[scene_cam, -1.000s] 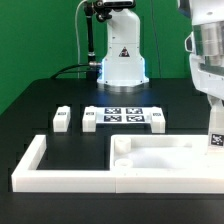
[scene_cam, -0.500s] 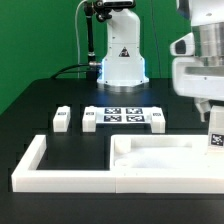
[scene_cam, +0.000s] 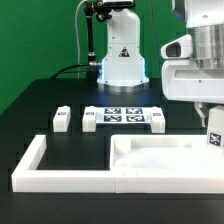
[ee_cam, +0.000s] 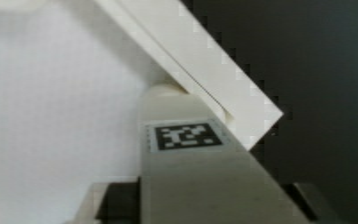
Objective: Assemble desk
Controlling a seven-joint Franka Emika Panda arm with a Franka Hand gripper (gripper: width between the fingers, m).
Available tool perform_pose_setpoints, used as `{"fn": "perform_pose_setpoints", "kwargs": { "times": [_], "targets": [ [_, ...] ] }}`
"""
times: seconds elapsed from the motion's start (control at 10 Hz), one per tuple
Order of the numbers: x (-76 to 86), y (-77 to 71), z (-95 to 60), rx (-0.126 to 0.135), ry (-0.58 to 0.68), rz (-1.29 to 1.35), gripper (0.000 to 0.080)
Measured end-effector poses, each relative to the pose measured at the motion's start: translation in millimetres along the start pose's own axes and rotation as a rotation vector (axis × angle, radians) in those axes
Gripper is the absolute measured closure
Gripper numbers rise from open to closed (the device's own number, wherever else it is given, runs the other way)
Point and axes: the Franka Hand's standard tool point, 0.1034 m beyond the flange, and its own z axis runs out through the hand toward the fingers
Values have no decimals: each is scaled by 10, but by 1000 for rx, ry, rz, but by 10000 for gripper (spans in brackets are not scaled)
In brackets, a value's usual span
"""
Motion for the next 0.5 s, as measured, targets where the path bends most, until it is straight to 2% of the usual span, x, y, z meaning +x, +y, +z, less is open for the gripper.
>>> {"fn": "perform_pose_setpoints", "kwargs": {
  "times": [0.2,0.3,0.5],
  "targets": [
    [9,8,-3,-2,-5,134,499],
    [31,18,-22,-10,-35,309,501],
    [88,61,-7,13,-95,614,503]
  ]
}}
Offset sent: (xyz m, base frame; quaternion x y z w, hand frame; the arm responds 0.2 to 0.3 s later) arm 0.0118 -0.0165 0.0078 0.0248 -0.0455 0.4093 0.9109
